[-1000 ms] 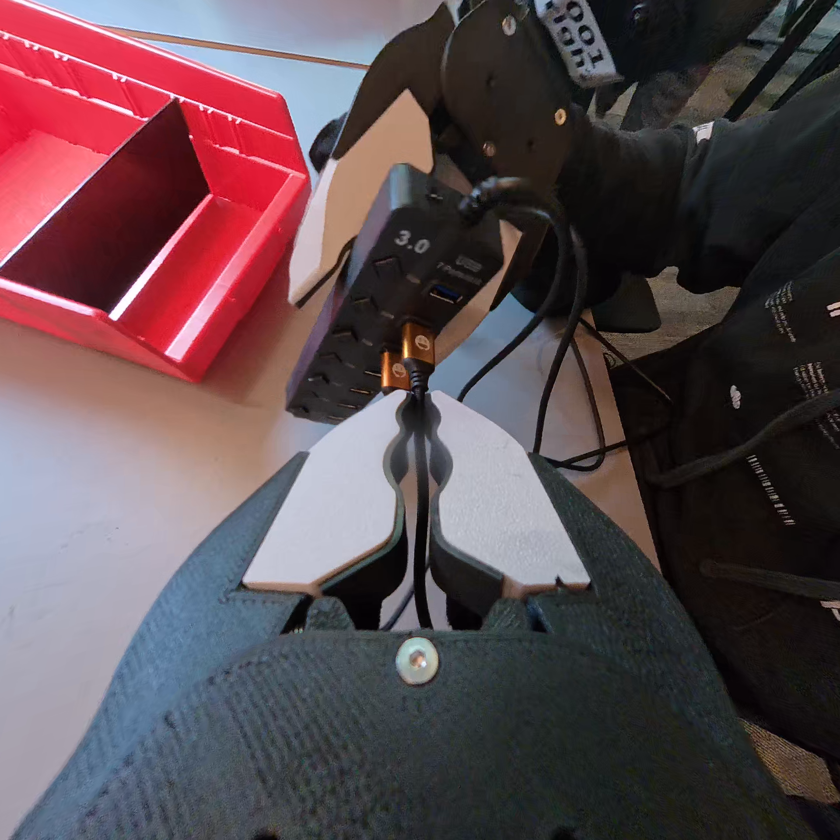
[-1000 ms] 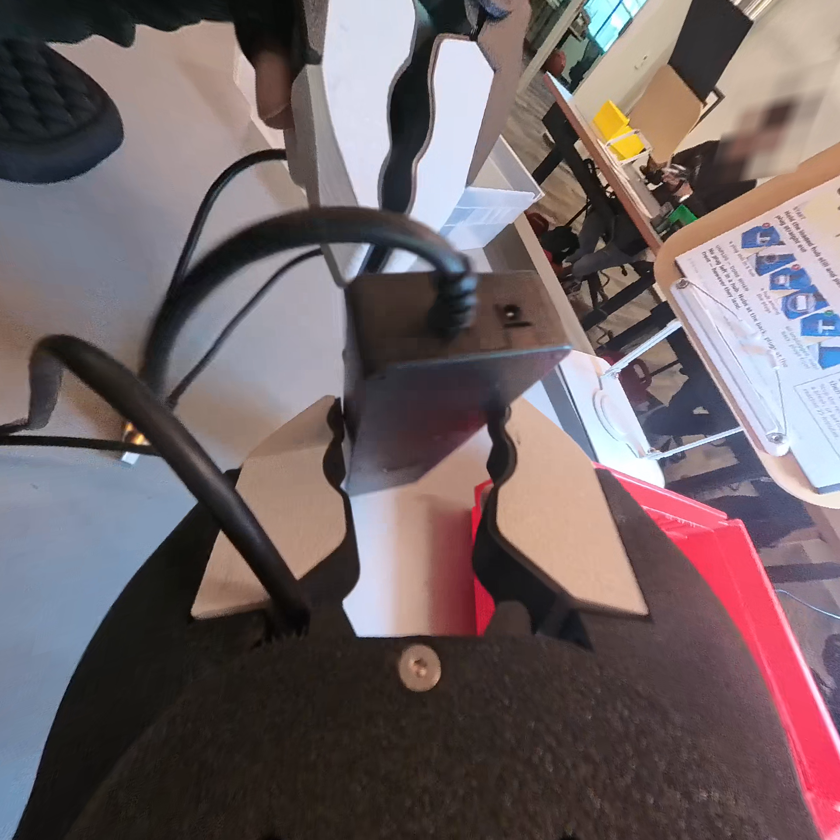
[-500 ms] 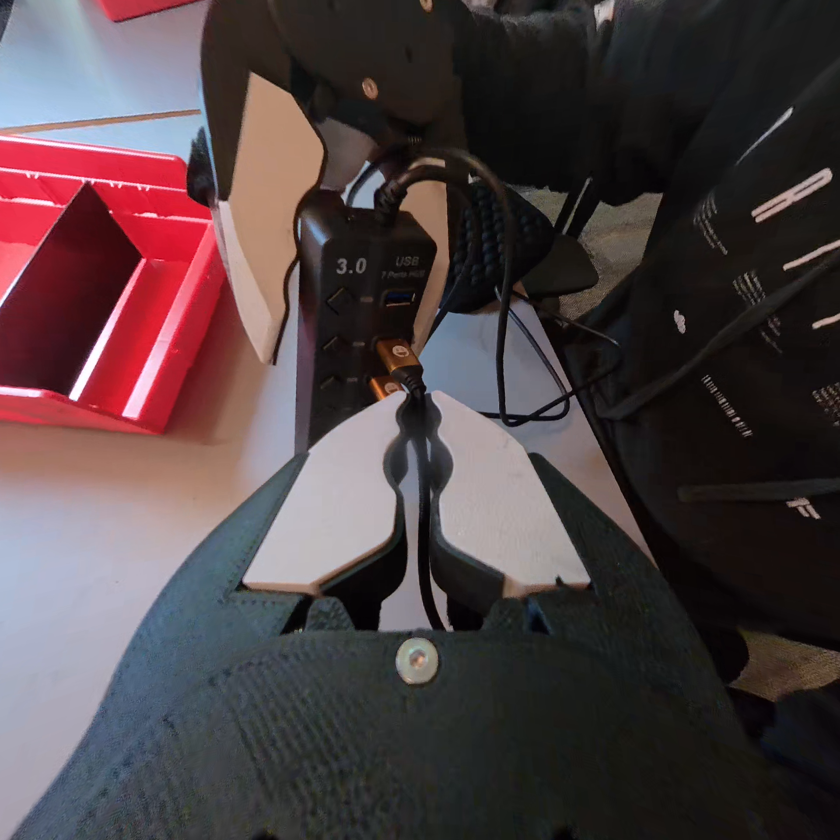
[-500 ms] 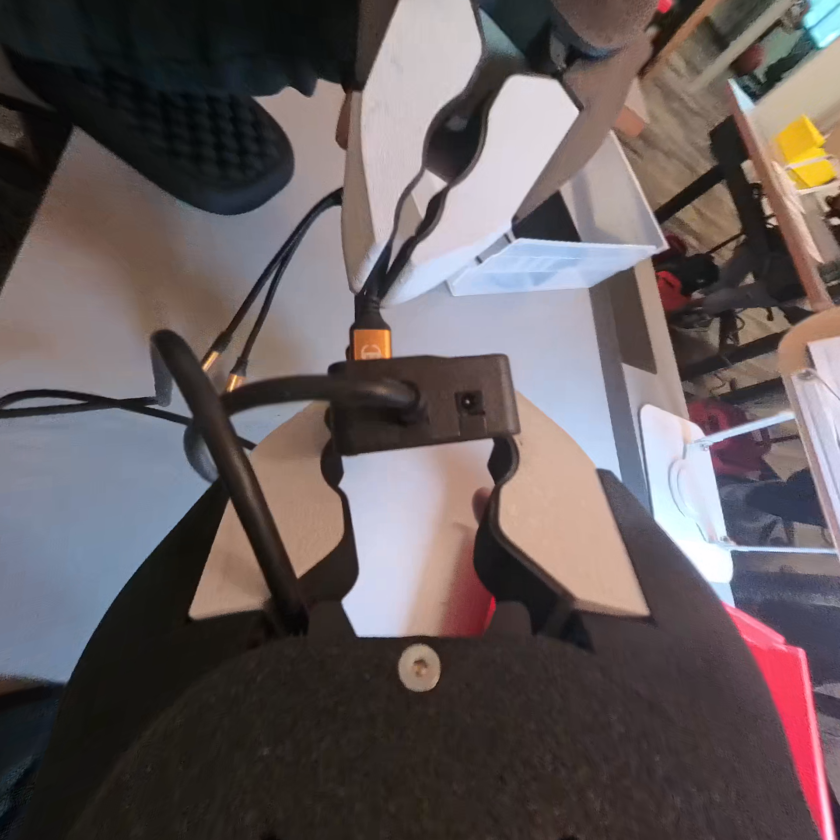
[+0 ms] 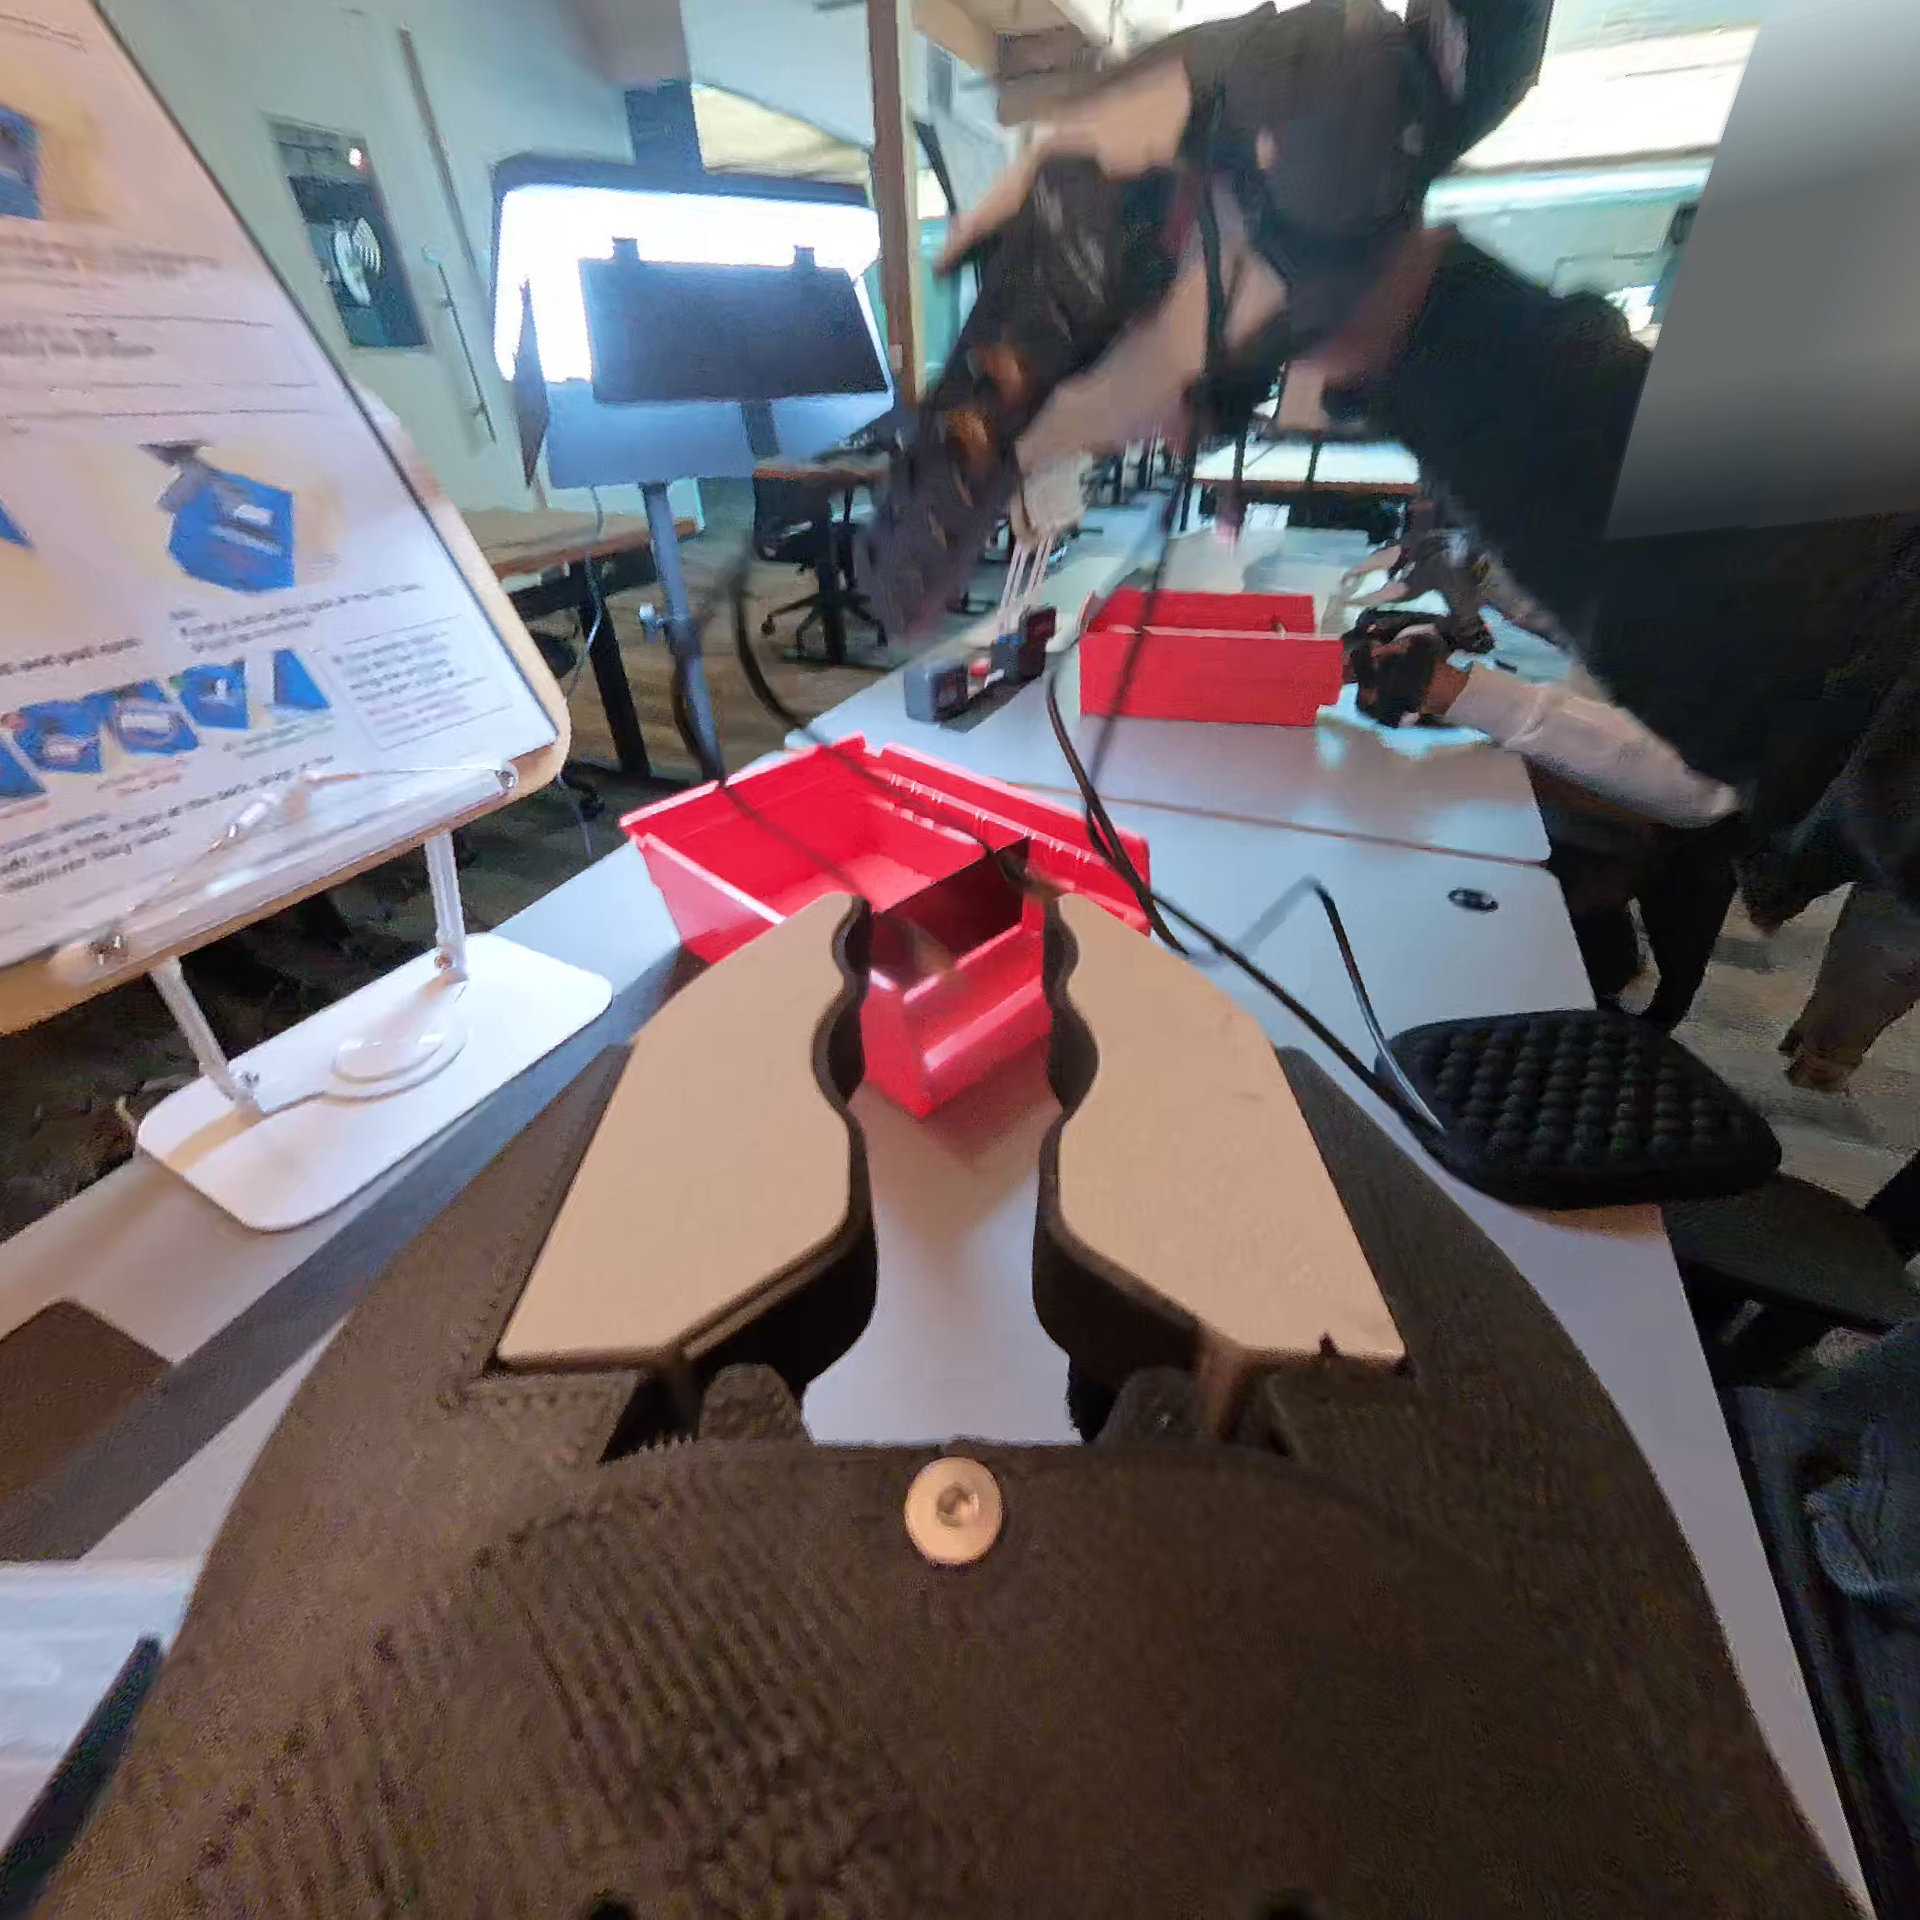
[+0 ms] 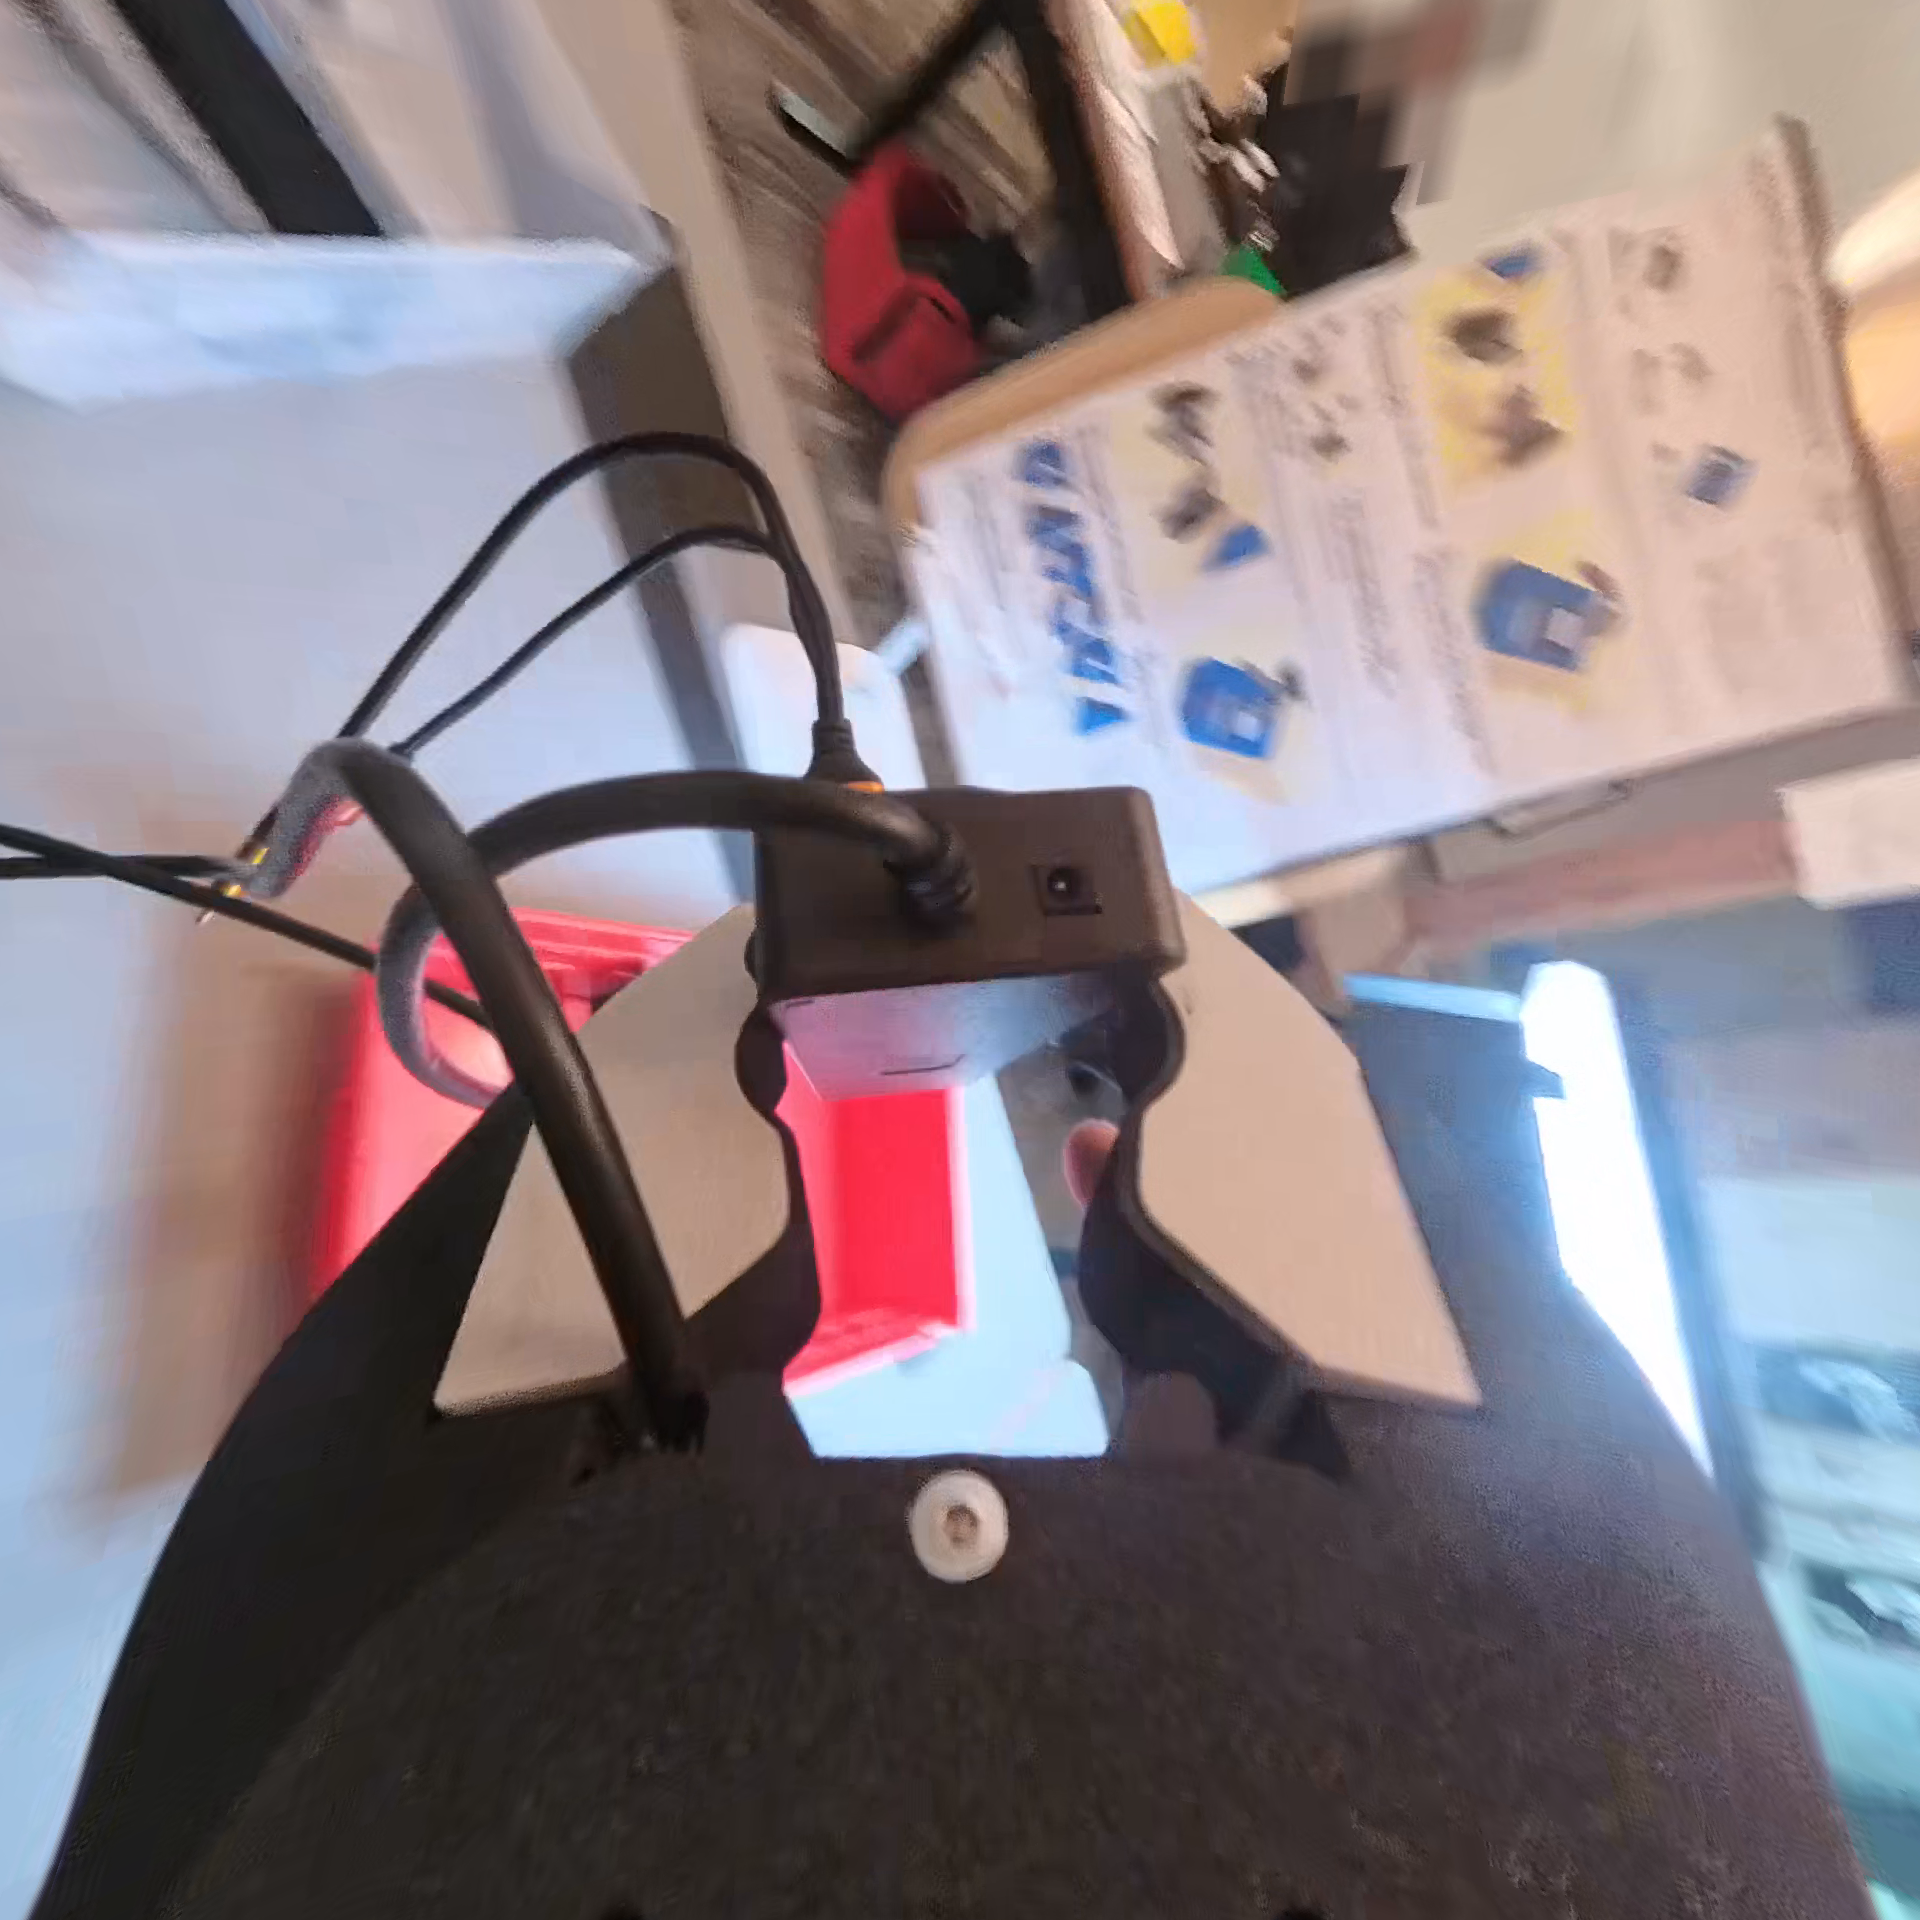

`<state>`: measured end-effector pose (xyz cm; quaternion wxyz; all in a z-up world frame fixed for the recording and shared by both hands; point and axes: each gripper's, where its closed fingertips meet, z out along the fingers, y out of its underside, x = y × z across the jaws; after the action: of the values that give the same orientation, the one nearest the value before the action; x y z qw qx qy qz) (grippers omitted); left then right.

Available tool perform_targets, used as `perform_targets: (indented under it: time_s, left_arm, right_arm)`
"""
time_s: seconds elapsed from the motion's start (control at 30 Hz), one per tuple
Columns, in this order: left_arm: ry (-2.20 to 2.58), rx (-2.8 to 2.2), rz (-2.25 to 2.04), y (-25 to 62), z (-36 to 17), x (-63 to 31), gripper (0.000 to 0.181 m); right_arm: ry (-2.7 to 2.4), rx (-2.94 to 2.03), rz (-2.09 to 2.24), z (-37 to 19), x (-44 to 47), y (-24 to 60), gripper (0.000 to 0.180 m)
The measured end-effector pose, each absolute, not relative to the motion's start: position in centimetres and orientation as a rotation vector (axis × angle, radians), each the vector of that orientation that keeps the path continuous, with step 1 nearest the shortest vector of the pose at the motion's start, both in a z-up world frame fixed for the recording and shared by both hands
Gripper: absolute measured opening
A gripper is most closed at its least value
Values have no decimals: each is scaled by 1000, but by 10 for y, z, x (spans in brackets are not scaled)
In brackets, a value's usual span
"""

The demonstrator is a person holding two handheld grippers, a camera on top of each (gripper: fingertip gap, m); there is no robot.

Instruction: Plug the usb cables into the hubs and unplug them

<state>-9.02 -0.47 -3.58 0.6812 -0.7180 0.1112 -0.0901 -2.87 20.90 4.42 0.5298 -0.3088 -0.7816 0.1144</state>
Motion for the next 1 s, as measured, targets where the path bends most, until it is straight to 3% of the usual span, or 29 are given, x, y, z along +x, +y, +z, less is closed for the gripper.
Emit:
perform_targets:
  time_s: [0.17,0.27,0.4,0.6,1.0]
  left_arm:
    - [252,-1790,-254,-1,-107,-80,33]
    - [255,-1887,-327,1,-154,-67,34]
    - [271,-1991,-394,0,-195,-53,34]
    - [289,-1998,-437,0,-200,-47,33]
    - [313,-2044,-454,-1,-216,-43,32]
  right_arm:
    - [-1603,-798,-3,101,-48,294,62]
    - [-1510,-795,-128,99,-60,328,62]
    - [-1543,-888,-172,23,-72,352,62]
    - [-1702,-1194,42,-119,-73,367,63]
    - [-1833,-1464,248,-189,-77,377,62]
